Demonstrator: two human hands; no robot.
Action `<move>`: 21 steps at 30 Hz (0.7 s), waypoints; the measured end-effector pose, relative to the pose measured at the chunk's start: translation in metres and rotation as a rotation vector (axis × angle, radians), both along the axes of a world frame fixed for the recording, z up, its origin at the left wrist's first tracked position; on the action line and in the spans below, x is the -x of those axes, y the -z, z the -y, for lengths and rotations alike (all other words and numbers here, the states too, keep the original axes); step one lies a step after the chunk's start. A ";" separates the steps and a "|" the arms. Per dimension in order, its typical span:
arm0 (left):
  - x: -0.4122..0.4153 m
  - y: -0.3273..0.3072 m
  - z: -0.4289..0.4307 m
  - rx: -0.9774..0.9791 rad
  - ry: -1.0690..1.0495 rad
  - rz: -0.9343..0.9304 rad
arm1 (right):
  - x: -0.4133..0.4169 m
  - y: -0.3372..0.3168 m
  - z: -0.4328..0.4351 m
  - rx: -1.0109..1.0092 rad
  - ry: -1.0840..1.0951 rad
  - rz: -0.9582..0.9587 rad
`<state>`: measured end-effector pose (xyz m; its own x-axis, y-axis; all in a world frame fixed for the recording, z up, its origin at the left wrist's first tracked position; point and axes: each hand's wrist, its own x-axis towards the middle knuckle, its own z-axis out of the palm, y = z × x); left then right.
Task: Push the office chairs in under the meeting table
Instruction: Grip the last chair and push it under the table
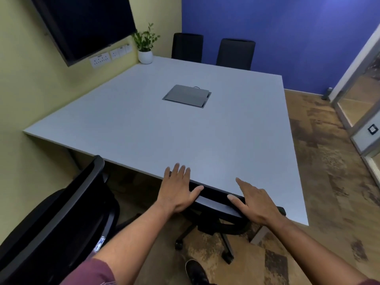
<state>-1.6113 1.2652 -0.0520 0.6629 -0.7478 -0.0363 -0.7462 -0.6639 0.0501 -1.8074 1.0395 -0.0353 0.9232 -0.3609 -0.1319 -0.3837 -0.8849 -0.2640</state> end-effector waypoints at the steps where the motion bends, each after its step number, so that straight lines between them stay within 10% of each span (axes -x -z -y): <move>1: 0.003 -0.001 0.003 0.003 -0.005 -0.006 | -0.001 -0.004 0.001 -0.010 0.009 0.005; 21: -0.077 -0.066 -0.164 0.064 -0.610 0.190 | -0.307 -0.032 -0.137 -0.079 -0.583 0.218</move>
<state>-1.5340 1.4294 0.0142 0.9603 -0.2312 0.1563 -0.2353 -0.9719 0.0080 -1.5004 1.1768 -0.0033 0.9740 0.2134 0.0755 0.2263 -0.9072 -0.3547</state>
